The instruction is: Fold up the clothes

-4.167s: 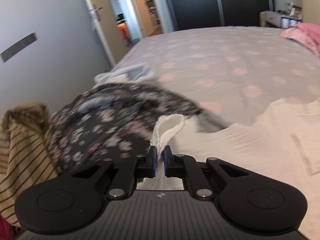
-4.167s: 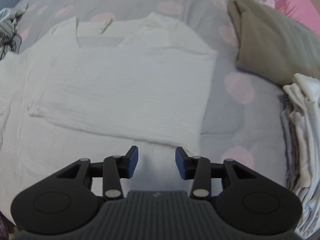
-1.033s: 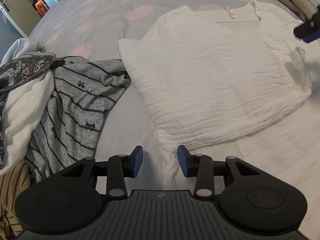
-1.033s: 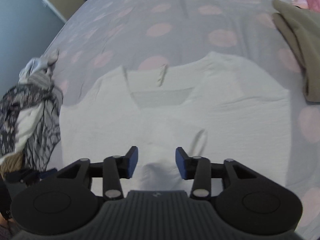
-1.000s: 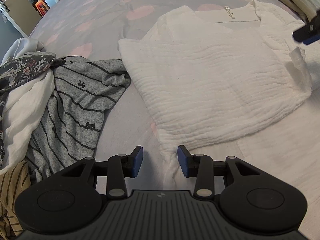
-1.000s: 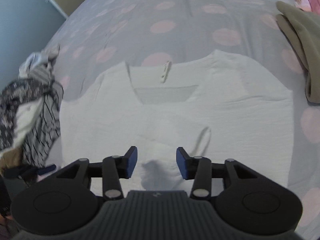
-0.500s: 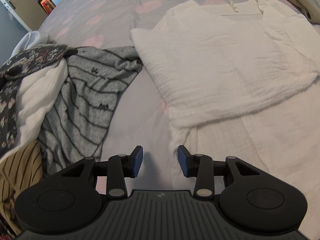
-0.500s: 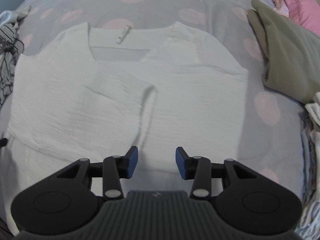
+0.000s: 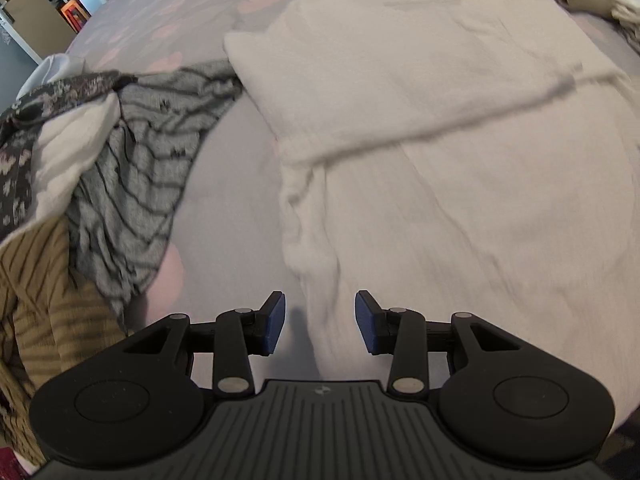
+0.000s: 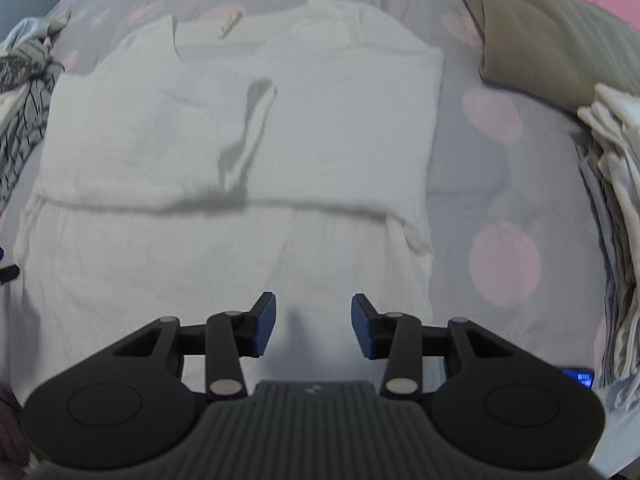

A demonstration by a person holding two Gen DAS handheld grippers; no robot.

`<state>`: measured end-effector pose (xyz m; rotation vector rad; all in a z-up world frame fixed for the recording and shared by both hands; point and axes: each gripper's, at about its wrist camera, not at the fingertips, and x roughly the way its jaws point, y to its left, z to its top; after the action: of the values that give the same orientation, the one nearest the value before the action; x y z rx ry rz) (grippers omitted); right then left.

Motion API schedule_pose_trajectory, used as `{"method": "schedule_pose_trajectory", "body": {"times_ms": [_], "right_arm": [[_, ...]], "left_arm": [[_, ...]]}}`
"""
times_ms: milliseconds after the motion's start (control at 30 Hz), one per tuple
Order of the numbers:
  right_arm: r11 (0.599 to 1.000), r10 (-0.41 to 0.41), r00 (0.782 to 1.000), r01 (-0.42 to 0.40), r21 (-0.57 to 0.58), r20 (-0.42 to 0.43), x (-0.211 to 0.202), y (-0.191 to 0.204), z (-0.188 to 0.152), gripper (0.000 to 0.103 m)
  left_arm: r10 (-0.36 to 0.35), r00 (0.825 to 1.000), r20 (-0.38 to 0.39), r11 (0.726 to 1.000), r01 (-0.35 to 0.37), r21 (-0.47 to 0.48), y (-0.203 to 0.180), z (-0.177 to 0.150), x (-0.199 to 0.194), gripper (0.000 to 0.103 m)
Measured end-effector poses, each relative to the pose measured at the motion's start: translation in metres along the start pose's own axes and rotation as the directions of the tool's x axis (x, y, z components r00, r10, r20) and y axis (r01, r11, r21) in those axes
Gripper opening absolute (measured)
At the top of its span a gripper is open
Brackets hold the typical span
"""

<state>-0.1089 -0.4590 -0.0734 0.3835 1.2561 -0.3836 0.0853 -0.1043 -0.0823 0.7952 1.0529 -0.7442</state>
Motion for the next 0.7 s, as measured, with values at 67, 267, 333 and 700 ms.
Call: {"method": "schedule_pose_trajectory", "body": {"times_ms": [67,267,333,700], "right_arm": [[1.0,-0.014,1.0,0.014,-0.009,-0.016,0.003,-0.007,-0.015,0.047],[0.998,-0.059,0.998,0.059,0.01,-0.029,0.006,-0.04,-0.055,0.049],[0.997,-0.06,0.997,0.061,0.036,-0.039,0.007,-0.052,-0.065,0.049],[1.0,0.009,0.998,-0.009,0.008,-0.061,0.006,-0.053,-0.097,0.01]], "left_arm": [[-0.001,1.0,-0.025,1.0,0.0,-0.004,-0.001,-0.009,0.001,0.037],[-0.023,0.997,-0.069,0.998,0.019,-0.052,-0.003,-0.035,0.005,0.038],[-0.038,0.997,-0.067,0.997,0.033,-0.074,-0.004,-0.041,0.005,0.038],[-0.028,0.998,-0.055,0.996,0.023,-0.091,-0.021,-0.048,0.002,0.017]]}}
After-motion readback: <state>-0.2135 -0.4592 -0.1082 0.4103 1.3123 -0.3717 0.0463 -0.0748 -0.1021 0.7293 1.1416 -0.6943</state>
